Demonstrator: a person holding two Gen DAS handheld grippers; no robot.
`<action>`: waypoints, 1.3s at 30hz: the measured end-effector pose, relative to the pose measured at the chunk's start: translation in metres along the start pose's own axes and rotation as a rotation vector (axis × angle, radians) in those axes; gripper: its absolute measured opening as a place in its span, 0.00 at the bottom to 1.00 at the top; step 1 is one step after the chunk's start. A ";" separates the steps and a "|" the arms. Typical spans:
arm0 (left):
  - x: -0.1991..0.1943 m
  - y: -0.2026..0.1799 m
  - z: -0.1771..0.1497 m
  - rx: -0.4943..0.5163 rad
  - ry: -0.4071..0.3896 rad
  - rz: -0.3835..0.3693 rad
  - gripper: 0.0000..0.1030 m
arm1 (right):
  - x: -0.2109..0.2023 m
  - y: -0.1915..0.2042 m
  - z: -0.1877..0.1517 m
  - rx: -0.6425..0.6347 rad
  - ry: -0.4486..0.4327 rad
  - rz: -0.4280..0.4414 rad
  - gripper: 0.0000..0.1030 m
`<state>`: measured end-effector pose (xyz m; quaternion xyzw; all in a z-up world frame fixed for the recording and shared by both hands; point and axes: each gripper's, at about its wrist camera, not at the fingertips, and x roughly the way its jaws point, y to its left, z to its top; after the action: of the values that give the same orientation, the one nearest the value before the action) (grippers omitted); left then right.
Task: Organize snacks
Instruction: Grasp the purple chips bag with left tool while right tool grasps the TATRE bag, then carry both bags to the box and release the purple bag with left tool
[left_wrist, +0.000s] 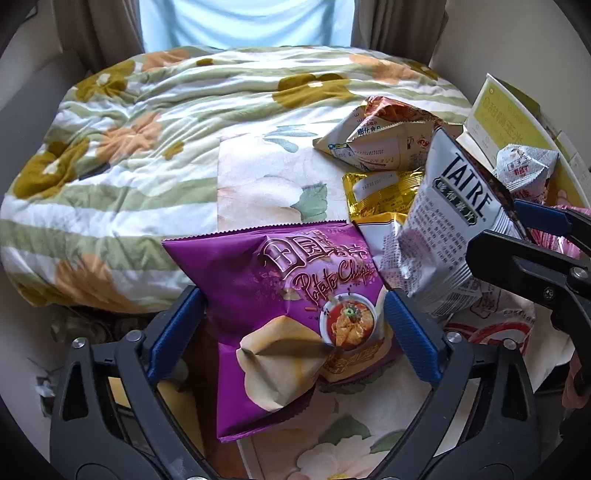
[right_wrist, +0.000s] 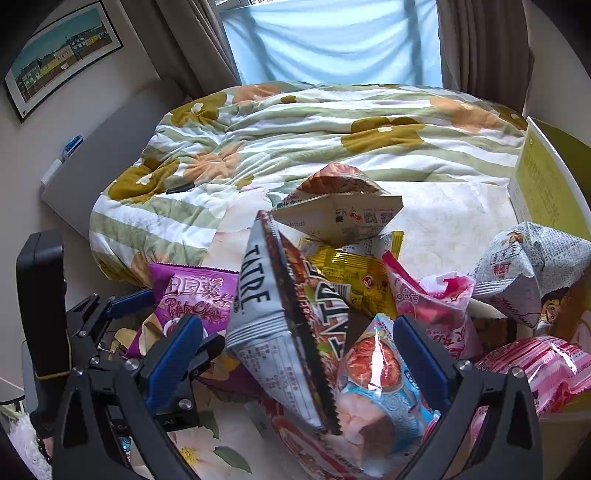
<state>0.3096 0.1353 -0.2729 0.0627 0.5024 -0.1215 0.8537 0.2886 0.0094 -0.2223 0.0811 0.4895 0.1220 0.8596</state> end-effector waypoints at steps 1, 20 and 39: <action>0.000 -0.001 0.000 0.010 -0.003 0.006 0.90 | 0.002 0.001 0.000 -0.005 0.002 -0.002 0.99; -0.009 -0.006 -0.002 0.075 -0.009 0.035 0.55 | 0.032 0.000 -0.007 -0.017 0.084 0.012 0.88; -0.039 0.013 -0.010 -0.017 -0.040 -0.013 0.41 | 0.003 0.009 0.000 -0.019 0.044 0.074 0.64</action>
<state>0.2865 0.1562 -0.2437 0.0497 0.4867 -0.1240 0.8633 0.2894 0.0186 -0.2226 0.0884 0.5038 0.1602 0.8442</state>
